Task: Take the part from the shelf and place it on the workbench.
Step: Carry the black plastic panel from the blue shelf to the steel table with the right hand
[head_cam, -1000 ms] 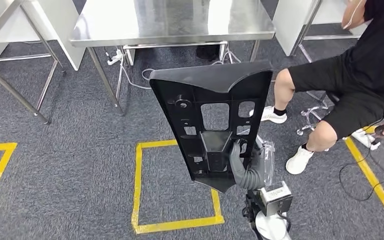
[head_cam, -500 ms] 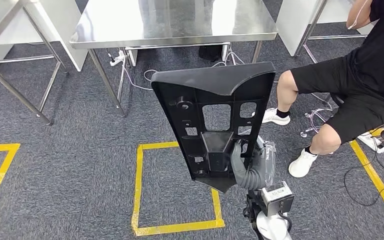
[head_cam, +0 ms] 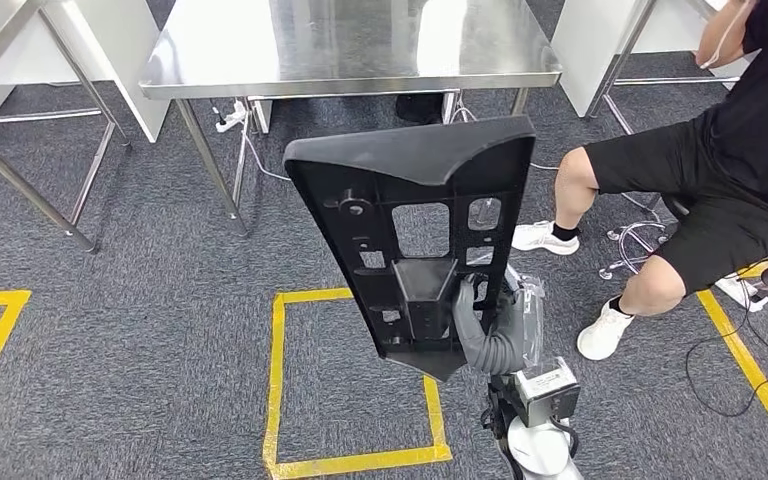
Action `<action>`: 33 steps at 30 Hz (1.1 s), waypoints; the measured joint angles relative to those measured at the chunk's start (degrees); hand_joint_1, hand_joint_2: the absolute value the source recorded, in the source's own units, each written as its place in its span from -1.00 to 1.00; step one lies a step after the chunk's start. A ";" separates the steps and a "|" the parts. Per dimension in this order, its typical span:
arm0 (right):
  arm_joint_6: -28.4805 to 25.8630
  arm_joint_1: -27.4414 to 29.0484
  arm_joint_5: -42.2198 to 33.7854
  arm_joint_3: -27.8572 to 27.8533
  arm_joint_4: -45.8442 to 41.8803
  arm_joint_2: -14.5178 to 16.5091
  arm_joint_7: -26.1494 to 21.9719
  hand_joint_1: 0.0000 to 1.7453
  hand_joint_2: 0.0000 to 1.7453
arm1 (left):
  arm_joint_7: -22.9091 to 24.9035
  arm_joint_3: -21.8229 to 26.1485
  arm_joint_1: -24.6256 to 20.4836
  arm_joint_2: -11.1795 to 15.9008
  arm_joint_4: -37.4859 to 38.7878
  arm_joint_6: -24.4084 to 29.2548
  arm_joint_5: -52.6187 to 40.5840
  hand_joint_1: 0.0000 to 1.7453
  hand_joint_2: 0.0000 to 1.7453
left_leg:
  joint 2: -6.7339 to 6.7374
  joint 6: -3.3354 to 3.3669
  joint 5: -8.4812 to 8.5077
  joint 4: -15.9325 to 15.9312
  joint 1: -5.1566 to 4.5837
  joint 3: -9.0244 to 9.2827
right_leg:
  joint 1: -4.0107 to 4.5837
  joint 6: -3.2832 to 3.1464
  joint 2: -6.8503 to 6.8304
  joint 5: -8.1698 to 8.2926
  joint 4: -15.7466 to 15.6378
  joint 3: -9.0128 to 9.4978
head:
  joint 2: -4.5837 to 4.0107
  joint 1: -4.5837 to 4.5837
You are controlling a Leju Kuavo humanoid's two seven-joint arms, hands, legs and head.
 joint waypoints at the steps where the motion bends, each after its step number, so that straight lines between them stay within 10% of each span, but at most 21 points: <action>1: 0.00 -0.06 0.02 0.01 -0.01 -0.02 0.01 1.00 1.00 | -0.03 0.00 0.00 -0.01 -0.01 0.00 -0.03 -1.00 1.00 | 0.02 0.42 0.03 -0.36 0.08 0.45 | 0.05 -0.19 0.00 -1.07 2.62 -1.35 | 0.00 0.06; 4: 0.00 -0.06 0.04 0.02 0.09 -0.17 0.01 1.00 1.00 | -0.07 0.02 -0.01 0.03 -0.01 0.10 -0.15 -1.00 1.00 | 0.00 1.14 -0.51 -0.40 -0.26 1.03 | 0.07 -0.62 0.04 -4.33 13.39 -7.80 | 0.00 0.10; 6: -0.02 -0.04 0.04 0.01 0.16 -0.27 0.01 1.00 1.00 | -0.05 0.02 0.07 0.03 0.01 0.19 -0.32 -1.00 1.00 | -0.19 1.18 -1.00 -0.35 -0.48 1.56 | 0.09 0.01 0.04 -2.83 13.33 -8.76 | 0.01 0.12; 10: -0.07 -0.17 0.04 0.02 0.19 -0.30 0.01 1.00 1.00 | -0.02 0.02 0.12 -0.05 0.03 0.33 -0.42 -1.00 1.00 | -0.61 0.43 -2.46 -0.18 -0.90 2.98 | 0.57 0.21 0.03 3.65 -0.39 -2.87 | 0.00 0.17; 15: -0.11 -0.29 0.04 -0.01 0.16 -0.22 0.02 1.00 1.00 | -0.04 0.02 0.00 0.03 -0.03 0.44 -0.44 -1.00 1.00 | -0.44 -1.20 -4.30 1.51 -0.56 2.78 | 0.13 -1.85 0.14 3.40 -2.36 -1.16 | 0.00 0.07; 19: -0.11 -0.39 0.00 -0.01 0.17 -0.05 0.02 1.00 1.00 | -0.05 0.04 0.11 0.02 -0.05 0.45 -0.49 -1.00 1.00 | -0.15 -2.63 -8.91 14.33 0.30 -4.57 | -0.18 -2.85 0.07 2.49 -2.62 0.24 | 0.01 -0.14; 21: -0.11 -0.33 0.01 -0.01 0.20 -0.05 0.03 1.00 1.00 | -0.04 0.04 0.26 0.03 -0.05 0.45 -0.49 -1.00 1.00 | -0.04 -3.09 -7.06 15.37 0.75 -6.71 | -0.32 -2.65 0.22 1.86 -2.61 0.95 | 0.01 -0.17; 23: -0.14 -0.31 -0.01 -0.01 0.22 -0.04 0.03 1.00 1.00 | -0.04 0.05 0.29 0.03 -0.05 0.45 -0.49 -1.00 1.00 | 0.16 -3.27 -1.81 8.47 1.13 -4.66 | -0.51 -2.13 0.36 1.05 -2.63 1.98 | 0.01 -0.19; 25: -0.22 -0.42 -0.07 -0.01 0.23 -0.04 0.06 1.00 1.00 | 0.00 0.07 0.23 0.03 -0.01 0.47 -0.49 -1.00 1.00 | 0.24 -3.07 0.96 2.26 1.02 -2.11 | -0.27 -1.42 0.39 0.30 -2.64 2.67 | 0.01 -0.30; 30: -0.54 -0.78 -0.29 0.02 0.24 -0.05 0.18 1.00 1.00 | 0.15 0.08 0.21 0.03 0.02 0.53 -0.56 -1.00 1.00 | 0.08 -0.82 0.45 0.04 0.41 -0.68 | 0.08 0.20 0.14 -0.73 -2.40 2.83 | 0.01 -0.30; 33: -0.69 -1.18 -0.36 0.03 0.28 -0.10 0.19 1.00 1.00 | 0.21 0.09 0.15 0.03 0.00 0.51 -0.60 -1.00 1.00 | 0.12 0.49 0.03 -0.69 0.33 0.59 | 0.10 -0.29 0.03 -3.88 6.80 -2.31 | 0.01 -0.15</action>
